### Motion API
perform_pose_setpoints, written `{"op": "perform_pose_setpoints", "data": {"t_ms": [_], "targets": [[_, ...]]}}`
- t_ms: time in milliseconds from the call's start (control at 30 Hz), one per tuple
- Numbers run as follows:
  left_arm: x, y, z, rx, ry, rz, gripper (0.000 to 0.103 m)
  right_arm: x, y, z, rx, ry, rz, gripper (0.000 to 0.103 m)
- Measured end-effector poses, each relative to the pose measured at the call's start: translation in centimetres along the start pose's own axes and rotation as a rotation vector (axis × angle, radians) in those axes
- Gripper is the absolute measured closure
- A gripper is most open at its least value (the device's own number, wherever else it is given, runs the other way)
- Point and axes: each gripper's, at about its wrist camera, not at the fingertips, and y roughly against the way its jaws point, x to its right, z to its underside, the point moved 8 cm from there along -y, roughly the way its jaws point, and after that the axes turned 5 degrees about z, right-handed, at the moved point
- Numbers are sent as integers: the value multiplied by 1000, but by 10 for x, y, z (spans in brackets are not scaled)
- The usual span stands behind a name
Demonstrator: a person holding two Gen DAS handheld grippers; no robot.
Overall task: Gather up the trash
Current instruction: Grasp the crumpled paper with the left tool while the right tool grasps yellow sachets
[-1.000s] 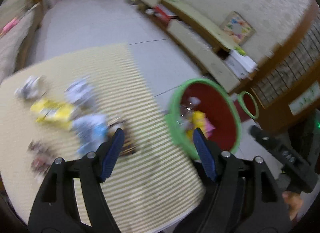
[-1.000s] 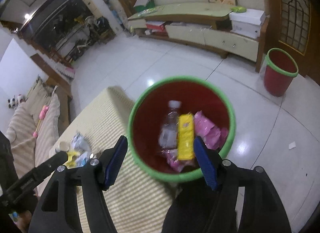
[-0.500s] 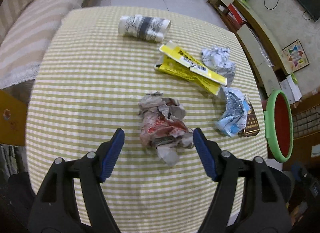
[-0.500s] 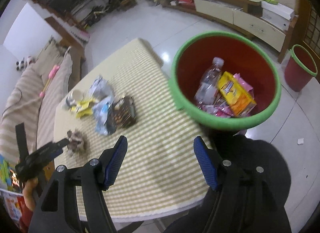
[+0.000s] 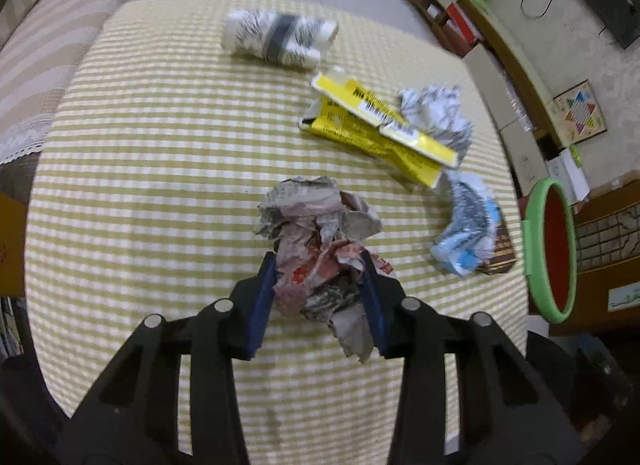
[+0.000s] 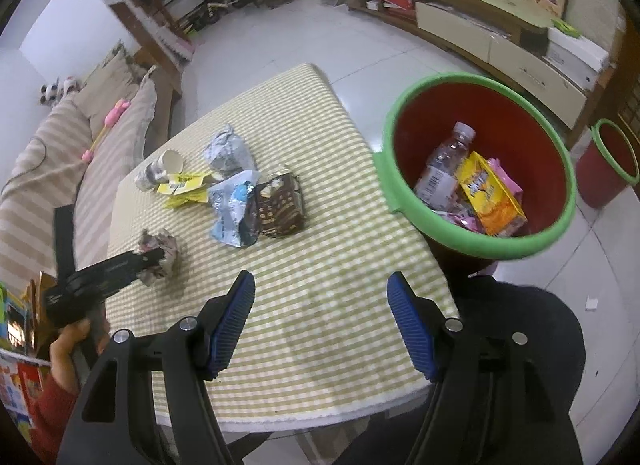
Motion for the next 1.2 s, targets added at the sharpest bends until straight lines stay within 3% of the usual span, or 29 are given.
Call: {"op": "perform_pose_setpoints", "data": {"t_ms": [233, 333, 467, 633, 867, 1067, 1167, 1200], "targets": [[-2, 45, 35, 43, -1, 12, 63, -83, -41, -32, -50, 270, -31, 36], [-9, 54, 51, 39, 14, -1, 63, -134, -62, -49, -68, 424, -62, 26], [-13, 56, 62, 35, 23, -16, 62, -190, -102, -68, -76, 629, 5, 25], [-30, 65, 63, 58, 58, -18, 62, -223, -150, -67, -130, 852, 106, 25], [-47, 70, 61, 74, 108, -10, 61, -223, -206, -65, -261, 892, 184, 24], [-52, 67, 63, 64, 130, -3, 61, -221, -229, -62, -306, 905, 208, 24], [-55, 65, 65, 60, 137, -4, 61, -225, -233, -59, -290, 920, 232, 31], [-55, 64, 65, 58, 139, -4, 60, -227, -232, -59, -276, 919, 239, 40]]}}
